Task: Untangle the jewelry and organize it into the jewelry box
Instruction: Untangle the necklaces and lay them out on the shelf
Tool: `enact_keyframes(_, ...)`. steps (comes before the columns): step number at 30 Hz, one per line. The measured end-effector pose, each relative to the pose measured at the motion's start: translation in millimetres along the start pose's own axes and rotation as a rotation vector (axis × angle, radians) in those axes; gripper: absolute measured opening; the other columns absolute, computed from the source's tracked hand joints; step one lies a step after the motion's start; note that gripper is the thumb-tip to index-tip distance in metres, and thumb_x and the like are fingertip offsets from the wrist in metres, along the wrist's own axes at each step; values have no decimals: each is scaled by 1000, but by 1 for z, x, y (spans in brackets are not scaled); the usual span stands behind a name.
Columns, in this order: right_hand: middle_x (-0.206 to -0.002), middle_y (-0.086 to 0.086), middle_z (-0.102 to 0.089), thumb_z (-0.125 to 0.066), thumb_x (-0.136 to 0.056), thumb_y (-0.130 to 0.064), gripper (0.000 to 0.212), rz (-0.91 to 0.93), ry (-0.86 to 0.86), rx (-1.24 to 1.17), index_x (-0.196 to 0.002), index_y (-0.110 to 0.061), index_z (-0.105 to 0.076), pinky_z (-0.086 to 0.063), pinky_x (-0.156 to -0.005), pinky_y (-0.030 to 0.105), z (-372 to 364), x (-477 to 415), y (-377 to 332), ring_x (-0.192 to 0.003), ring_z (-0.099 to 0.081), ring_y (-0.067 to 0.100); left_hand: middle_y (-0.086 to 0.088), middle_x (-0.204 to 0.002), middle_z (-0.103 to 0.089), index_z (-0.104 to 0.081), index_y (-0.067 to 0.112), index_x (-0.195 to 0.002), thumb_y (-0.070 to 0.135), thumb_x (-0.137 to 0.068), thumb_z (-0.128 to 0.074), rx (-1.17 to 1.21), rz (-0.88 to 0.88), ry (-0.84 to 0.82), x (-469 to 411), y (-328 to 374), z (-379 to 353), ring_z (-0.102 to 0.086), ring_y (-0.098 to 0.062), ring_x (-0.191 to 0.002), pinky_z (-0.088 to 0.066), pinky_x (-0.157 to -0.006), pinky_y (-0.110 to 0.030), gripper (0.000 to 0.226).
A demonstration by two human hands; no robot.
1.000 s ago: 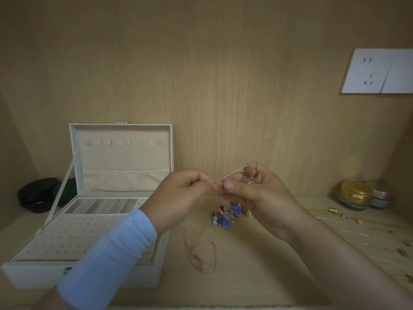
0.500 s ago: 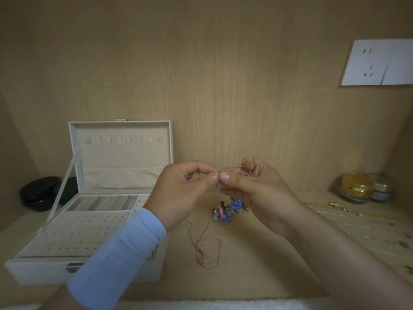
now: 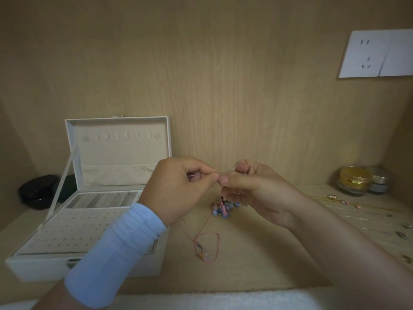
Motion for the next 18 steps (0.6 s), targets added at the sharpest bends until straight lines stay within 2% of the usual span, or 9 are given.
enact_keyframes(3,-84,6,-69,-73,-78,4,43,-12,-41,27,-79,-25,-41,-50,-70,30,-2,-1,1,-67,-61,16,-8,-64,-66,-77,27,-73,21,-79,-76,14,82,-73,0,-11,-8,-55,-7,-60,-47,-62,-20,9)
enact_keyframes(6,-77,2,-68,-68,-78,5,38,-38,-85,23,-80,-23,-41,-49,-67,29,-5,0,3,-64,-57,17,-19,-74,-67,-76,27,-72,15,-81,-74,107,154,-146,1,-17,-17,-55,-10,-65,-47,-65,-18,15)
enact_keyframes(8,-76,2,-68,-68,-75,4,37,-47,-106,0,-79,-23,-41,-50,-67,30,-7,1,3,-64,-57,18,-13,-74,-69,-76,23,-71,16,-83,-72,179,215,-210,3,-21,-25,-57,-8,-71,-46,-71,-19,14)
enact_keyframes(10,-77,3,-67,-67,-69,-1,34,-50,-111,-10,-78,-23,-42,-50,-71,32,-7,0,4,-67,-58,19,6,-69,-68,-75,22,-73,15,-85,-70,187,260,-293,6,-24,-32,-57,-2,-72,-44,-73,-18,16)
enact_keyframes(12,-78,4,-66,-68,-69,-3,33,-58,-116,1,-81,-22,-43,-51,-74,34,-6,0,6,-68,-59,18,15,-66,-65,-75,21,-74,10,-87,-67,160,268,-336,8,-25,-35,-57,3,-69,-42,-73,-15,19)
enact_keyframes(16,-81,8,-68,-68,-79,-3,35,-75,-163,15,-98,-18,-43,-55,-78,34,-7,0,10,-76,-63,21,17,-63,-63,-74,17,-75,6,-88,-65,147,261,-342,7,-23,-33,-55,6,-64,-40,-66,-8,19)
enact_keyframes(18,-82,10,-69,-64,-88,1,34,-75,-183,34,-105,-16,-40,-55,-80,35,-8,0,11,-79,-66,22,15,-58,-58,-72,16,-73,6,-87,-66,193,270,-313,6,-25,-31,-50,2,-56,-39,-57,-10,18)
Point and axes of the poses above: each hand's wrist, its own x-axis away from the middle knuckle, its own z-axis out of the back of the hand, y = z × x, the point moved 10 cm from there along -x, towards the middle knuckle
